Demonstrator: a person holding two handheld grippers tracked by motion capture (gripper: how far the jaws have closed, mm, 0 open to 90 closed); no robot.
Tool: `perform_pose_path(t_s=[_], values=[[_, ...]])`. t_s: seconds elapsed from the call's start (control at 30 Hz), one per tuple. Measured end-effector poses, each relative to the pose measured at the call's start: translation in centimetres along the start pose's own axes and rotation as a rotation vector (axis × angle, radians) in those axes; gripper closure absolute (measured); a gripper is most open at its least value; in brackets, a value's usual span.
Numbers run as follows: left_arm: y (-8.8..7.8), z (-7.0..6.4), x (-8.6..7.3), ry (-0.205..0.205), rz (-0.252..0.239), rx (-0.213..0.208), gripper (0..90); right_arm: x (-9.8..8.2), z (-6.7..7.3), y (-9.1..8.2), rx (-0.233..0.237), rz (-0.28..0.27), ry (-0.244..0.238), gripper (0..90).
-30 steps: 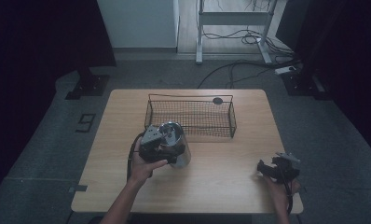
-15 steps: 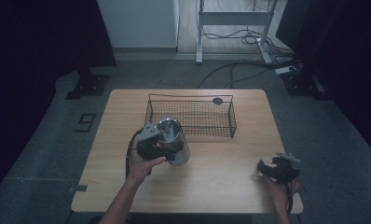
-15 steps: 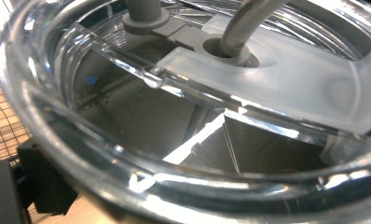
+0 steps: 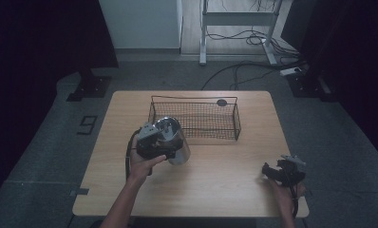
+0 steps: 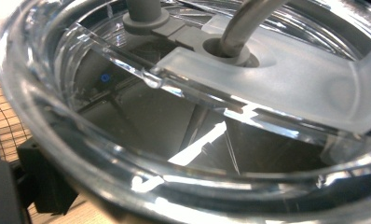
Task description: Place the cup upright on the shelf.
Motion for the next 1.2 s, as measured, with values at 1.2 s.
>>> perform_pose_path(t_s=[1.2], values=[[0.9,0.5,3.7,0.018,-0.009,0.027,4.0,0.0,0.0,0.0,-0.003,0.001,0.006,2.7]])
Point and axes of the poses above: each handheld gripper's, and its own axes: y roughly forward along the jaws, x roughly out of its top, z roughly to its left, the point moved 4 cm from there along y, roughly forward along the jaws, and after that the axes turned 12 degrees about -x, right-handed, at the moved point
